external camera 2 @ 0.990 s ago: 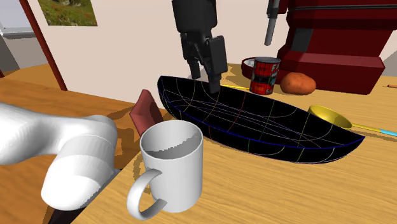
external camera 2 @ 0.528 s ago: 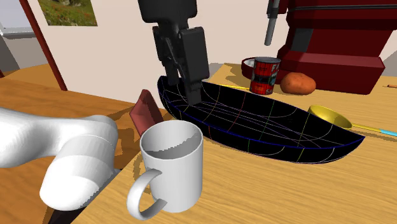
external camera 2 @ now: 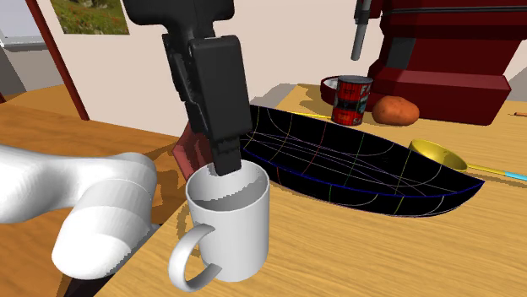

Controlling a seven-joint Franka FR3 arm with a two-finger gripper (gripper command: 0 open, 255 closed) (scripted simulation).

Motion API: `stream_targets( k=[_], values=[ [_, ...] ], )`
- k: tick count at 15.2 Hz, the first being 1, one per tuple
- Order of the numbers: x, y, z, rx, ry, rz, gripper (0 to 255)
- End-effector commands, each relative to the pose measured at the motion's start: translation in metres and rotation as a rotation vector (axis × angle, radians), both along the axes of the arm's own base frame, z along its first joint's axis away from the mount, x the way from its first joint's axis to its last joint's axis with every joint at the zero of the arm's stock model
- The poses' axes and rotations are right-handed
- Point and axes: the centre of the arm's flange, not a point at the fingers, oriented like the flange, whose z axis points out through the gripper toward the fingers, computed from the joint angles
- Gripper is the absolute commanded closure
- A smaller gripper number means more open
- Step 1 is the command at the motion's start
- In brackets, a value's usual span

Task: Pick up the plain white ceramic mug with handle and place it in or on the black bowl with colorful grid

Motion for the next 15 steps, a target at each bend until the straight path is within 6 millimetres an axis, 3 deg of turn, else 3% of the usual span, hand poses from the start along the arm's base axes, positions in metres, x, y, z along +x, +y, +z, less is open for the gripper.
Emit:
stream_targets(
  k=[1, 5, 12, 13, 15],
  values=[
    [-0.001, -0.002, -0.009, 0.000, 0.001, 0.001, 0],
    [0.000, -0.002, -0.028, 0.000, 0.001, 0.001, 0],
    [0.000, -0.002, -0.028, 0.000, 0.001, 0.001, 0],
    [0.000, -0.002, -0.028, 0.000, 0.001, 0.001, 255],
    [0.000, -0.002, -0.028, 0.000, 0.001, 0.001, 255]
  ],
)
